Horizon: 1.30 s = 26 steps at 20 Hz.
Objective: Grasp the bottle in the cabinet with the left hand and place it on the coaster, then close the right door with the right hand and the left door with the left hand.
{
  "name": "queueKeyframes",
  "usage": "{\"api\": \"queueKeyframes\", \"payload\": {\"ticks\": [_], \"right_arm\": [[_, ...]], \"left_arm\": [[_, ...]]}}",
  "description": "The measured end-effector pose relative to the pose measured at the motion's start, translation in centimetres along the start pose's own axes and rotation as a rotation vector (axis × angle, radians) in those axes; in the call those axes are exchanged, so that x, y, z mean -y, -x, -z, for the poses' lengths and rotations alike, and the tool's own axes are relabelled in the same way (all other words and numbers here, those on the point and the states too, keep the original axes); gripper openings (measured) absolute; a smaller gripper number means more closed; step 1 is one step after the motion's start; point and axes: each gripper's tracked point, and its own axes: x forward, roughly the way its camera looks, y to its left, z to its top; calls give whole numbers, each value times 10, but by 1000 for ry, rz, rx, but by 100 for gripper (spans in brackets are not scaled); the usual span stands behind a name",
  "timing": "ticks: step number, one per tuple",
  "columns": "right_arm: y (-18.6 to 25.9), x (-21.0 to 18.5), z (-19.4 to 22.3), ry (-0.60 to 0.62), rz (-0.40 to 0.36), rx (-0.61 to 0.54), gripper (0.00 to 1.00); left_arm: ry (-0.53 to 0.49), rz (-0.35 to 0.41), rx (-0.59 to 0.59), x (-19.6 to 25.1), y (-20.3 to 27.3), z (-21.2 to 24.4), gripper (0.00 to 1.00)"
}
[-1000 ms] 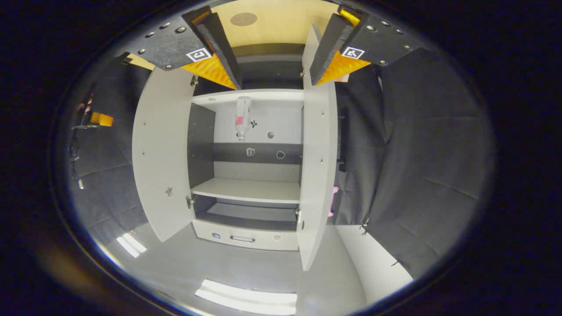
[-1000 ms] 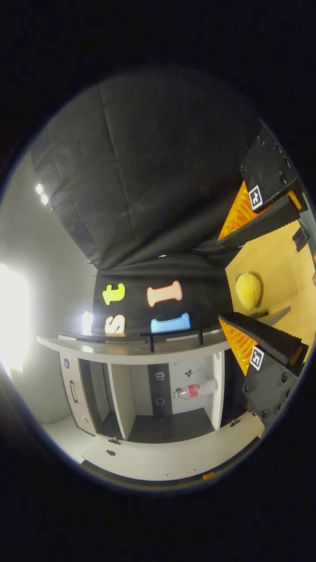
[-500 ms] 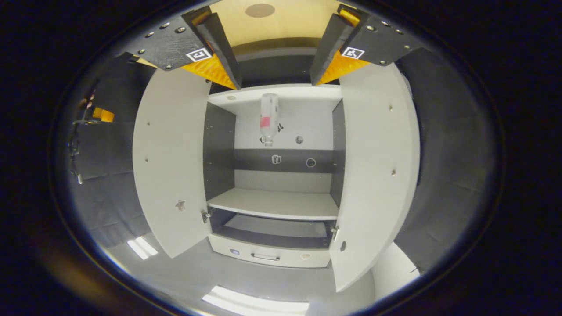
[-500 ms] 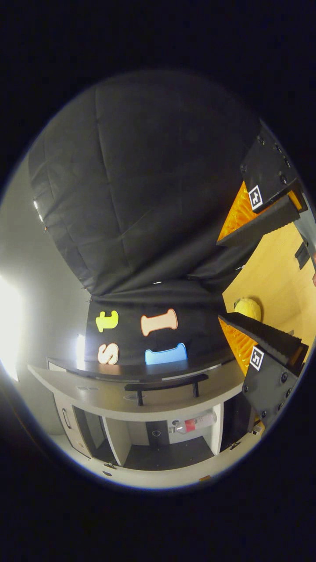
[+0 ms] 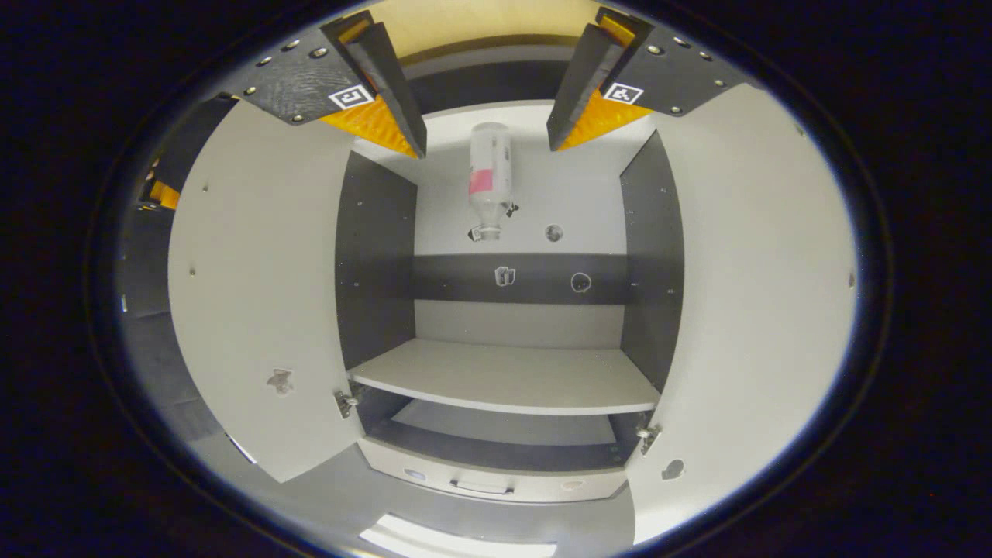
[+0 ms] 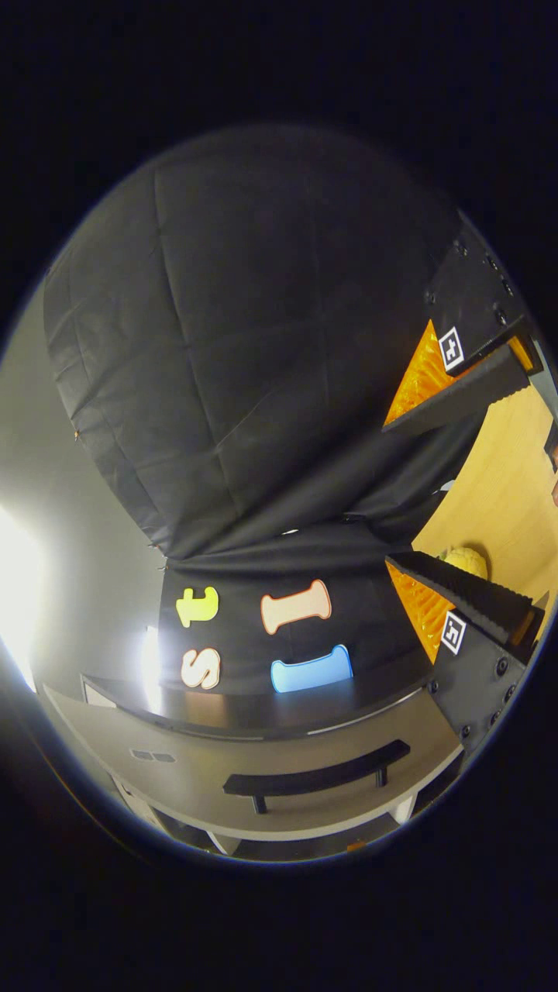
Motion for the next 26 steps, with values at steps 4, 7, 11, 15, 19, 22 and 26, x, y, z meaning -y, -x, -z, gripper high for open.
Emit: {"api": "queueKeyframes", "payload": {"ticks": [4, 7, 11, 15, 19, 22, 26], "right_arm": [[-23, 5, 7, -1, 32, -4, 92], [-40, 7, 11, -10, 44, -15, 92], [-54, 13, 14, -8, 61, -14, 92], [-69, 16, 20, -7, 67, -23, 92], [-80, 18, 21, -9, 66, -25, 96], [-83, 24, 23, 5, 74, -27, 96], [-86, 33, 29, 3, 86, -45, 92]], "left_arm": [[2, 1, -29, -3, -47, 6, 91], [-1, 0, -43, -3, -76, 13, 91], [-27, 0, -61, 2, -108, 20, 91], [9, -1, -51, 8, -136, 18, 91], [-2, -21, -43, 2, -162, 18, 91], [-24, -24, -47, 0, -176, 21, 91], [-29, -12, -54, 2, -190, 26, 90]]}}
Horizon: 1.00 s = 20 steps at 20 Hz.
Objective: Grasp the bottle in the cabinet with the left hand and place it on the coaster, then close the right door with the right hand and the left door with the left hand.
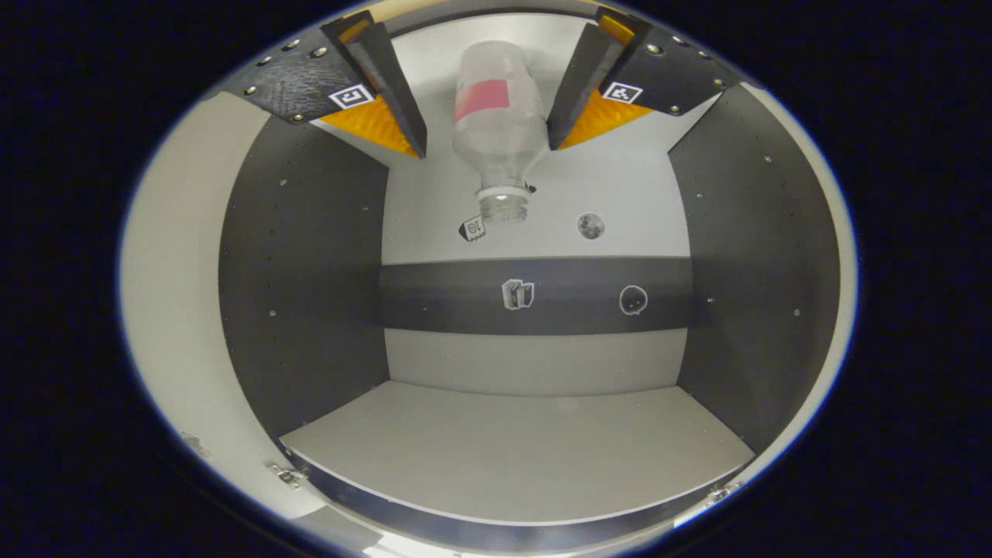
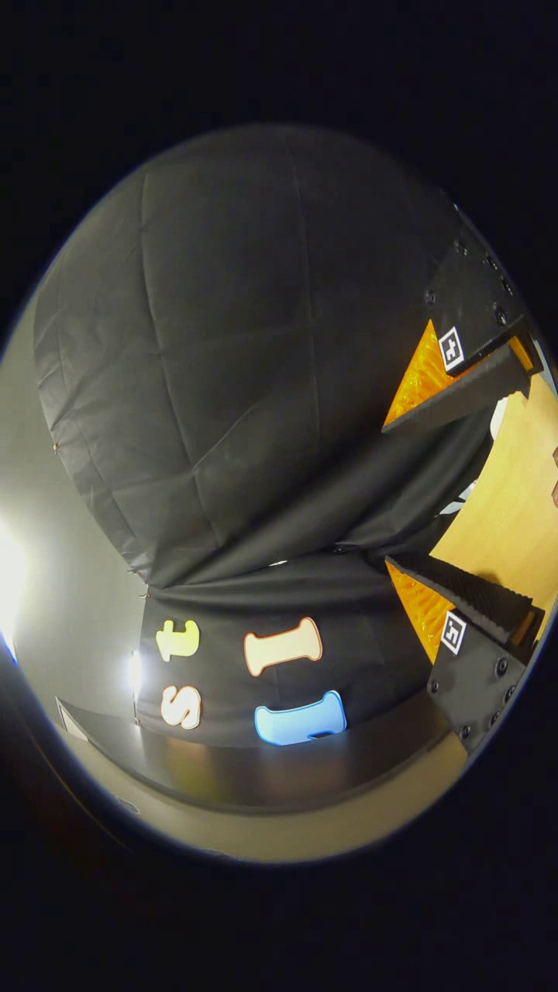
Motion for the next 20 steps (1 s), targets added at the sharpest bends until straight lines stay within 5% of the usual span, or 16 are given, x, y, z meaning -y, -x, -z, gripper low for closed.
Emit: {"api": "queueKeyframes", "payload": {"ticks": [4, 6, 8, 9, 10, 11, 20], "right_arm": [[-5, 8, 0, -3, 18, 4, 92], [-7, 11, 2, -4, 23, 0, 92], [-9, 12, 6, -6, 23, -9, 92], [-9, 12, 8, -6, 20, -17, 92], [-9, 10, 9, -7, 14, -22, 92], [-8, 10, 10, -6, 9, -24, 96], [9, -2, 12, 15, -58, -39, 96]], "left_arm": [[-17, -8, -21, -4, -16, 9, 91], [-11, -9, -34, -4, -16, 14, 72], [6, -29, -27, -6, -15, 11, 77], [13, -32, -23, -7, -12, 11, 61], [24, -36, -14, -8, -9, 7, 74], [37, -31, -5, -7, -7, 5, 66], [-25, 23, 42, -13, 58, -36, 69]]}}
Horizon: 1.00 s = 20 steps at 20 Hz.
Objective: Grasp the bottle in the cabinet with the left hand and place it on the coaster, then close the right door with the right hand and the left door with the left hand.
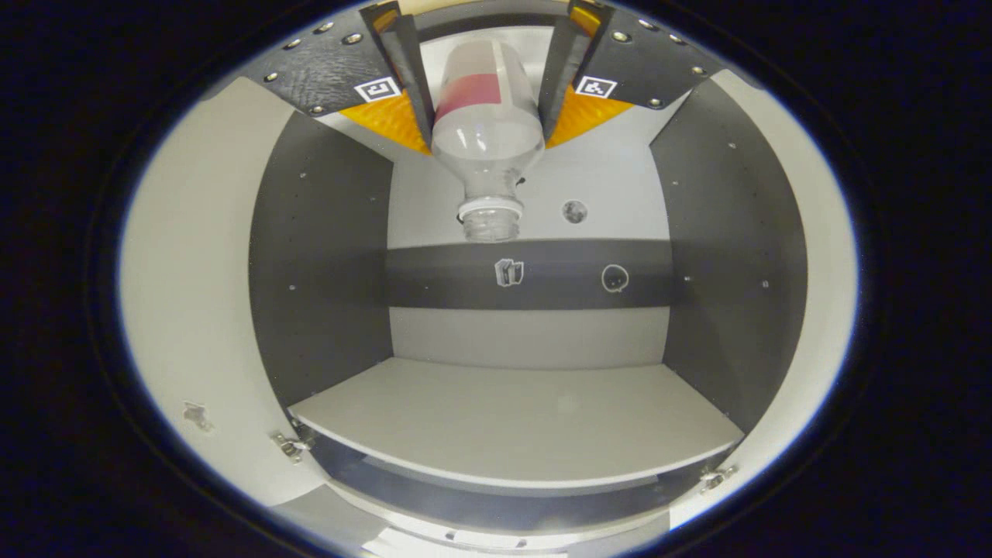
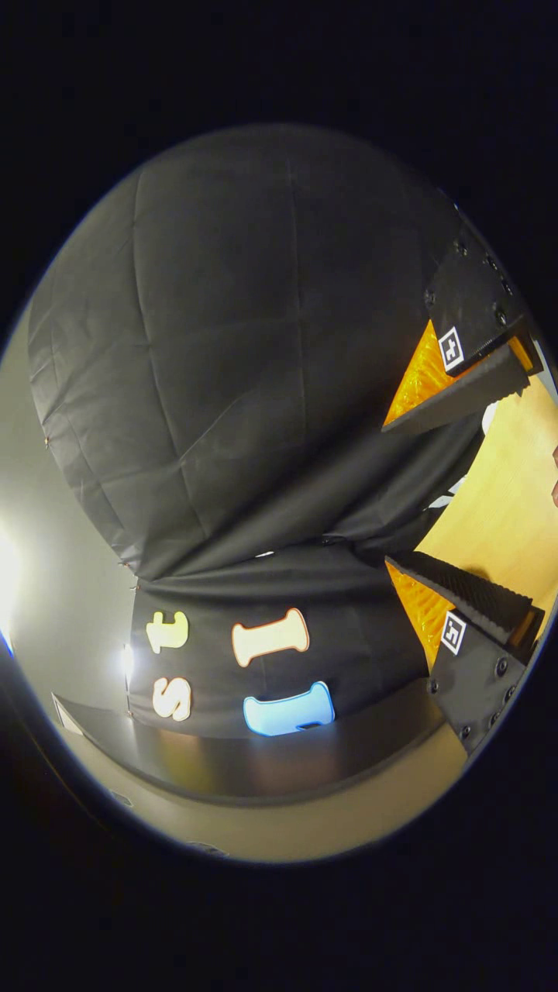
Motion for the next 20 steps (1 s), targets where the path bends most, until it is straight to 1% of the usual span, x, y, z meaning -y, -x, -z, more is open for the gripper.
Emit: {"api": "queueKeyframes", "payload": {"ticks": [1, 2, 3, 5, 6, 9, 10, 11, 13, 14, 15, 16, 18, 19, 20], "right_arm": [[2, -2, -1, 3, -7, 1, 96], [4, -4, 0, 6, -14, 1, 92], [7, -5, -1, 7, -19, 1, 96], [14, -6, -2, 8, -27, -3, 96], [17, -6, -2, 10, -28, -3, 92], [28, -6, -3, 21, -40, -7, 92], [32, -6, -3, 28, -44, -8, 96], [35, -6, -3, 36, -48, -9, 96], [41, -7, -3, 45, -60, -12, 96], [48, -6, -3, 46, -64, -9, 92], [53, -4, -5, 47, -65, -6, 96], [56, -2, -3, 46, -64, -9, 92], [63, 3, 0, 43, -62, -24, 92], [65, 7, 0, 44, -60, -31, 96], [68, 10, 0, 45, -56, -36, 92]], "left_arm": [[-21, 3, -3, -1, 9, -3, 71], [-39, 0, -9, -3, 20, -4, 74], [-54, 6, -7, -1, 29, -7, 74], [-82, 13, 1, 1, 47, -9, 74], [-89, 15, 0, 1, 56, -8, 74], [-57, 33, -15, 7, 82, 8, 74], [-51, 29, -19, 7, 88, 13, 74], [-49, 24, -23, 5, 96, 20, 74], [-33, 13, -32, 5, 109, 38, 74], [-20, 7, -38, 5, 115, 49, 74], [-6, 0, -48, 4, 121, 60, 66], [7, -8, -55, 4, 126, 74, 66], [29, -23, -76, 3, 135, 106, 66], [43, -30, -88, 3, 139, 120, 66], [54, -47, -99, 0, 144, 137, 66]]}}
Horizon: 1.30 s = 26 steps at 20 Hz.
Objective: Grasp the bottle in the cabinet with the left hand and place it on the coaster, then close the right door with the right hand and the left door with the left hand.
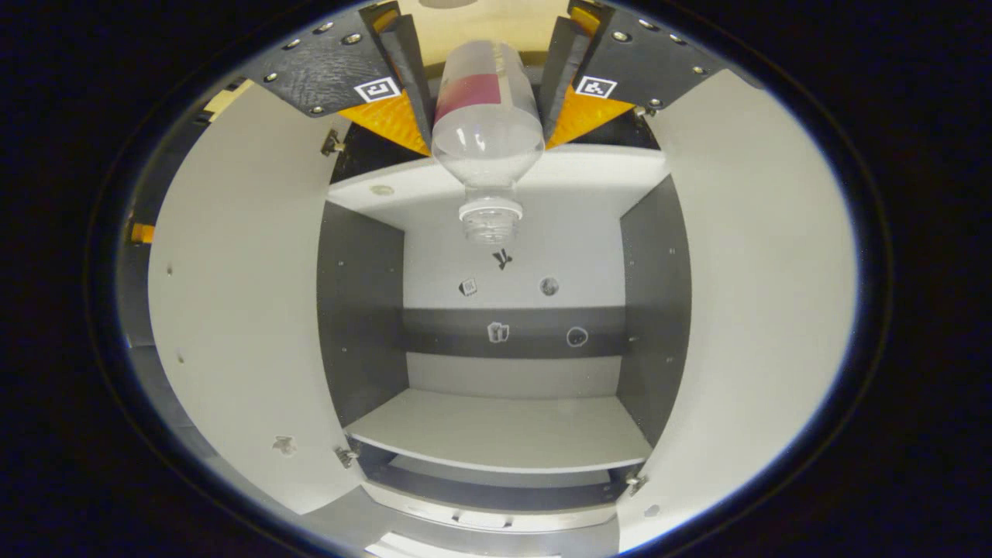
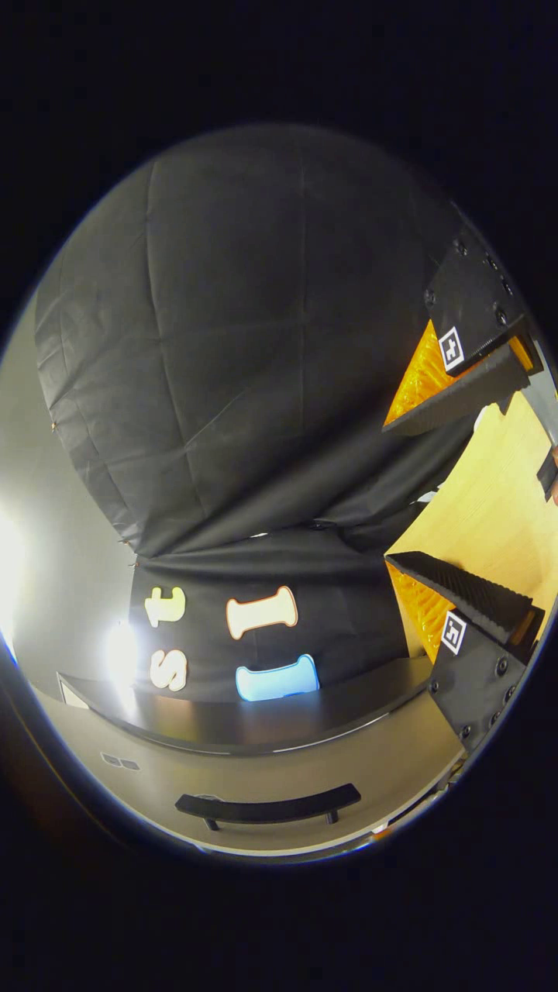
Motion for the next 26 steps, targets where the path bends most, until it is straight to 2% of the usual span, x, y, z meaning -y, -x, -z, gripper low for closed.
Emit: {"api": "queueKeyframes", "payload": {"ticks": [1, 3, 4, 5, 13, 14, 16, 17, 18, 22, 23, 26], "right_arm": [[3, 4, -2, 0, 4, -1, 96], [10, 8, -5, 2, 8, 2, 92], [12, 9, -6, 5, 8, 3, 96], [15, 8, -6, 9, 3, 2, 92], [30, -6, -10, 42, -54, -8, 96], [33, -7, -8, 50, -57, -11, 92], [35, -7, -3, 70, -52, -27, 92], [37, -8, -2, 74, -55, -34, 96], [37, -9, 0, 75, -55, -38, 92], [39, -16, 2, 70, -62, -49, 92], [39, -19, 0, 71, -68, -47, 96], [39, -25, 2, 84, -75, -51, 96]], "left_arm": [[11, -22, -19, -5, 3, 17, 66], [46, -44, -56, -8, 12, 54, 66], [71, -47, -67, -8, 17, 69, 67], [98, -47, -75, -7, 21, 83, 67], [275, -43, -165, 2, 31, 178, 66], [277, -46, -176, 2, 30, 188, 67], [265, -47, -193, 5, 35, 202, 67], [258, -44, -201, 8, 37, 209, 67], [253, -37, -205, 12, 37, 212, 67], [191, -10, -213, 26, 35, 229, 67], [169, -17, -207, 27, 37, 229, 67], [150, -20, -221, 31, 38, 243, 67]]}}
